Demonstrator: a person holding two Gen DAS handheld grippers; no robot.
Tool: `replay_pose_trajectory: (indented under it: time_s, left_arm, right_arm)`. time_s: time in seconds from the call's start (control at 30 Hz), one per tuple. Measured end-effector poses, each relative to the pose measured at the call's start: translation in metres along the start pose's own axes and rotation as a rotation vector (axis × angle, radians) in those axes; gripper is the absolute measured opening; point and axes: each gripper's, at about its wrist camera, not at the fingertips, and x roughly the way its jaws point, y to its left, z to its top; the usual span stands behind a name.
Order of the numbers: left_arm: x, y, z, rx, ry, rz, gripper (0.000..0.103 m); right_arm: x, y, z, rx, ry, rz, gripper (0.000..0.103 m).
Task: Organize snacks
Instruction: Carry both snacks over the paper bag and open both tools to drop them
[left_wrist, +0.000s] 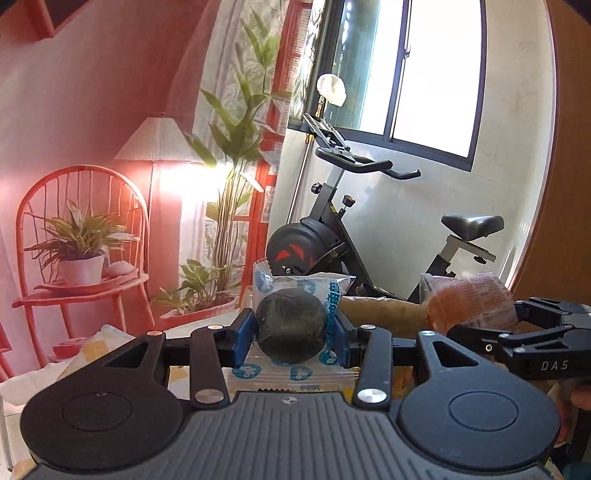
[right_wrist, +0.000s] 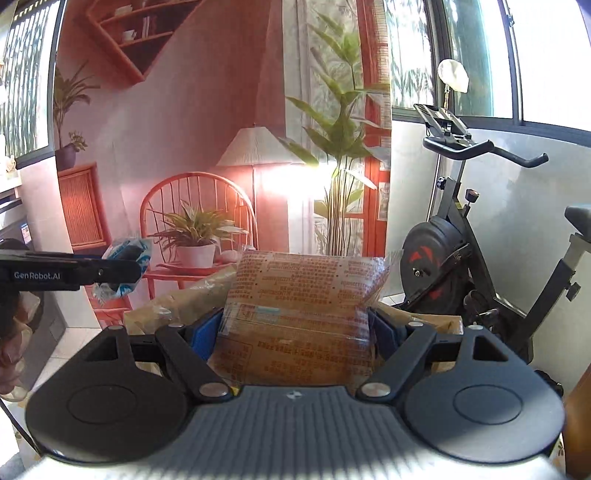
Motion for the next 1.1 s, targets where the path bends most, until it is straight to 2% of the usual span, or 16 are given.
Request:
replay_pose_trajectory:
  time_s: [0.17, 0.2, 0.23, 0.3, 0.5, 0.63, 0.73, 0.9, 1.1]
  left_arm:
    - [0.042, -0.013, 0.003, 0.023, 0.060, -0.028, 0.048]
    - [0.050, -0.013, 0.002, 0.022, 0.070, -0.028, 0.053]
    - [0.052, -0.013, 0.001, 0.016, 0.073, -0.021, 0.066]
    - [0.051, -0.011, 0.001, 0.007, 0.059, -0.013, 0.077]
    - [0.014, 0.004, -0.002, 0.029, 0.043, 0.010, 0.076]
    - [-0.020, 0.022, -0.013, 0.012, 0.040, 0.061, 0.076]
    - [-0.045, 0.037, -0.030, 0.004, 0.053, 0.104, 0.076]
    - [-0.075, 0.067, -0.068, -0.071, 0.103, 0.162, 0.075]
    - [-0.079, 0.088, -0.115, -0.163, 0.179, 0.199, 0.073]
  right_arm:
    - [0.018, -0.002, -0.011, 0.031, 0.015, -0.035, 0.086]
    - [0.020, -0.001, -0.011, 0.027, 0.016, -0.038, 0.092]
    - [0.021, -0.001, -0.010, 0.020, 0.015, -0.043, 0.095]
    - [0.018, -0.001, -0.007, 0.015, -0.009, -0.049, 0.097]
    - [-0.021, -0.006, -0.006, 0.064, -0.066, -0.006, 0.096]
    - [-0.045, -0.007, -0.023, 0.081, -0.055, 0.004, 0.096]
    - [-0.058, -0.003, -0.042, 0.090, -0.017, 0.021, 0.096]
    - [-0.072, 0.010, -0.079, 0.084, 0.067, 0.043, 0.093]
    - [-0.075, 0.024, -0.136, 0.137, 0.224, 0.012, 0.090]
